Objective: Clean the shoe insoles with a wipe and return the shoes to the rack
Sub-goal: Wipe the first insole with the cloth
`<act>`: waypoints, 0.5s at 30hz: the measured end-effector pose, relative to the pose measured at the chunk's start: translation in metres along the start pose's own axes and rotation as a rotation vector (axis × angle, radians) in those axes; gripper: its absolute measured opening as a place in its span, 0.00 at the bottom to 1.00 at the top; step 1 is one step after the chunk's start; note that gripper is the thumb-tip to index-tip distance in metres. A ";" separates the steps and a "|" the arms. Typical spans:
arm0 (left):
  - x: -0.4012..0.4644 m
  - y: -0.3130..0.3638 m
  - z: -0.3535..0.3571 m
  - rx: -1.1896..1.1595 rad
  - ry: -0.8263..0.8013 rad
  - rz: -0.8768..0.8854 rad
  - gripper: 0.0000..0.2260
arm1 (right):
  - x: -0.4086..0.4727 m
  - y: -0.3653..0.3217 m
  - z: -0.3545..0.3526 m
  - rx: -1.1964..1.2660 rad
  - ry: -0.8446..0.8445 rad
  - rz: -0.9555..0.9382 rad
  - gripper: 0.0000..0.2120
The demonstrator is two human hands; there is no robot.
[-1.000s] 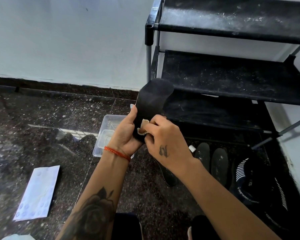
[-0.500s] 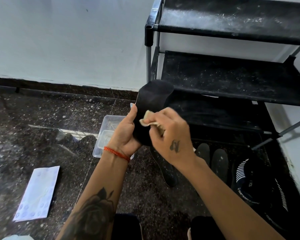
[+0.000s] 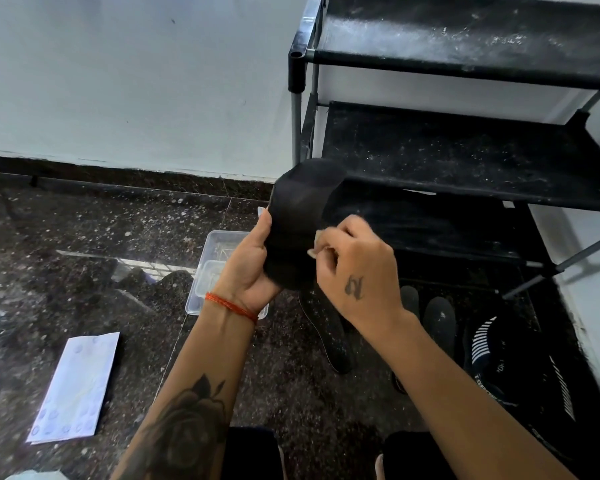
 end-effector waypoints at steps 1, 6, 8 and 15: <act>-0.001 0.000 0.001 -0.003 -0.009 0.002 0.30 | 0.001 -0.003 -0.002 0.046 0.045 0.021 0.11; -0.003 0.001 0.002 -0.038 0.025 -0.005 0.27 | -0.010 -0.017 0.008 0.198 -0.109 -0.094 0.09; -0.003 0.002 0.001 -0.003 0.047 0.004 0.25 | -0.013 -0.017 0.012 0.135 -0.177 -0.138 0.09; -0.005 0.000 0.004 0.028 0.040 0.031 0.22 | -0.012 -0.017 0.009 -0.006 -0.131 -0.200 0.12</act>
Point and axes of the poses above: each hand's wrist, its own x-axis towards the middle knuckle, its own z-axis out of the palm, y = z × x, the point moved 1 cm from there along x, towards the middle knuckle, and after that the axes turned 12 degrees about y, right-handed, at the moved point
